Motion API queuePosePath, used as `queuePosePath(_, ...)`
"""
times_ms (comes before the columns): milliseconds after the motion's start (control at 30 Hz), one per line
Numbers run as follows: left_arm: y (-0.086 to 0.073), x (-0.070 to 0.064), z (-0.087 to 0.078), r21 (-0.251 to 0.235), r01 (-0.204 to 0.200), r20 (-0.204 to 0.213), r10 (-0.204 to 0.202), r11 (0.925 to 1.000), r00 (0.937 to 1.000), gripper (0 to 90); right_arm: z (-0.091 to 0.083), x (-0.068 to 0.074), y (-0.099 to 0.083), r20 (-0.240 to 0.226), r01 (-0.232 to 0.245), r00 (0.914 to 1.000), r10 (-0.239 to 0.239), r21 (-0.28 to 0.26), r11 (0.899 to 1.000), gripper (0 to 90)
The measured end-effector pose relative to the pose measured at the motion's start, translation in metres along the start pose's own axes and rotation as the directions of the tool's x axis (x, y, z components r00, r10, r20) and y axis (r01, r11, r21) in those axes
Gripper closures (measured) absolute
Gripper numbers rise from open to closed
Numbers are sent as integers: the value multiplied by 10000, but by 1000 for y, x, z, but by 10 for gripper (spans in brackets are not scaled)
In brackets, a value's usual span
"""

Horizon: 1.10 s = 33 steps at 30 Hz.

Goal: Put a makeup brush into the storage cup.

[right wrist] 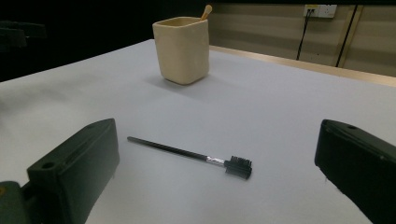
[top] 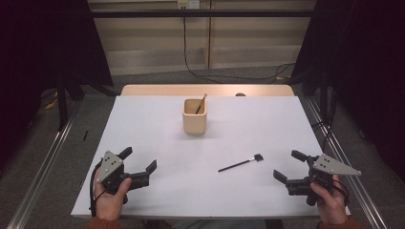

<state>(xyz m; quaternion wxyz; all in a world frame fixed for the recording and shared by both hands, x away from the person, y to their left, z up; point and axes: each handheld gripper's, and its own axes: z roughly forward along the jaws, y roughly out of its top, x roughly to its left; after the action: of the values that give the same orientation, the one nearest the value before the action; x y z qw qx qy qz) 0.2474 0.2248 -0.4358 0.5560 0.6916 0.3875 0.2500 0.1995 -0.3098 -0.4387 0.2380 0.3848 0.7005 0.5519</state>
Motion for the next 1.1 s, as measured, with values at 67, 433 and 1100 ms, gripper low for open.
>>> queuePosePath(67, 0, 1, -1, -37, 42, -3, -42, 10000, 10000, 21, 0, 0, 0, -24, -16, 10000, 16, -25, 10000, 0)
queuePosePath(433, 0, 7, -2, -27, 201, 24, -201, 9998, 9998, 23, 11, -5, 6, -129, 170, 9998, -168, 112, 9998, 24)
queuePosePath(1100, 3, 1, -1, -91, -221, 274, 223, 9997, 9994, 19, 41, -13, 43, -695, 508, 9962, -518, -157, 9986, 3)
